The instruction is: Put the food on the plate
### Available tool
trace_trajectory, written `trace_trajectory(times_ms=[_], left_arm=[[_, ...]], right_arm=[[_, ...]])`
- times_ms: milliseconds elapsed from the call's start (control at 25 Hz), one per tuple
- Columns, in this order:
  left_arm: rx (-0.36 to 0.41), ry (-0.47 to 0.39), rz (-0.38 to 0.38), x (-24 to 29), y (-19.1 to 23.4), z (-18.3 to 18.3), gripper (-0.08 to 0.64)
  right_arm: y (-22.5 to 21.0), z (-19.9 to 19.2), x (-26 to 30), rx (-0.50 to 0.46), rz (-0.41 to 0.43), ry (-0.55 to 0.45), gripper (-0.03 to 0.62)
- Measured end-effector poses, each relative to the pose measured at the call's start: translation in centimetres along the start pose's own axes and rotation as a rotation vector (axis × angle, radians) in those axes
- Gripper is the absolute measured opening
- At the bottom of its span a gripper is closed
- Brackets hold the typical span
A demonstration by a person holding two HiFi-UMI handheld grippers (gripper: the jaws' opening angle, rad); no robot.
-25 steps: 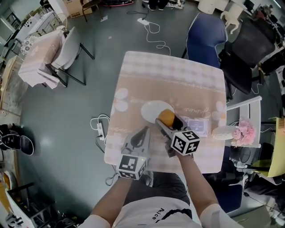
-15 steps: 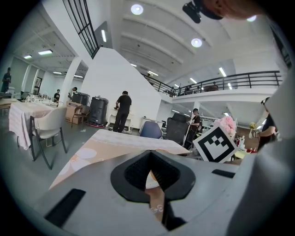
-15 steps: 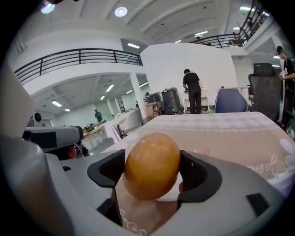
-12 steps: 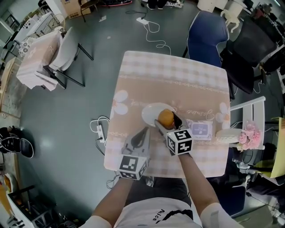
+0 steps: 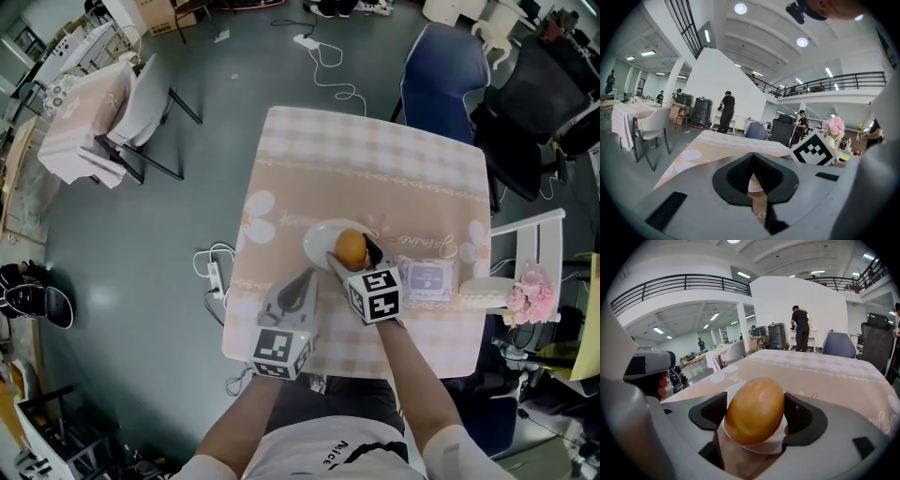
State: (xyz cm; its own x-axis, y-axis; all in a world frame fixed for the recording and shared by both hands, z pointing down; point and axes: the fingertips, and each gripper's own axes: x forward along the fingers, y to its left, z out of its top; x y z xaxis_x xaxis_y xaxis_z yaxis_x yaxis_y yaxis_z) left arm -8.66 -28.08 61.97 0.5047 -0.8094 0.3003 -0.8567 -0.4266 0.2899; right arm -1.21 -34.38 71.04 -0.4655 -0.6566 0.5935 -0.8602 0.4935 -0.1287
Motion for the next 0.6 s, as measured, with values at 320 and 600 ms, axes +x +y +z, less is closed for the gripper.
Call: trace_trajectory(times_ms=[320,600], left_arm=[[0.004,0.01,0.005,0.1,-0.5,0.3,0.005],[0.01,0.027,-0.008,-1.4,-2.3,2.0,0.005]], right_arm=[[-0.1,0.6,-0.7,-0.006,0.007,-0.002,0.356],[0.2,2.8,-4.5,0.017,-0.005,-0.035,0.356]])
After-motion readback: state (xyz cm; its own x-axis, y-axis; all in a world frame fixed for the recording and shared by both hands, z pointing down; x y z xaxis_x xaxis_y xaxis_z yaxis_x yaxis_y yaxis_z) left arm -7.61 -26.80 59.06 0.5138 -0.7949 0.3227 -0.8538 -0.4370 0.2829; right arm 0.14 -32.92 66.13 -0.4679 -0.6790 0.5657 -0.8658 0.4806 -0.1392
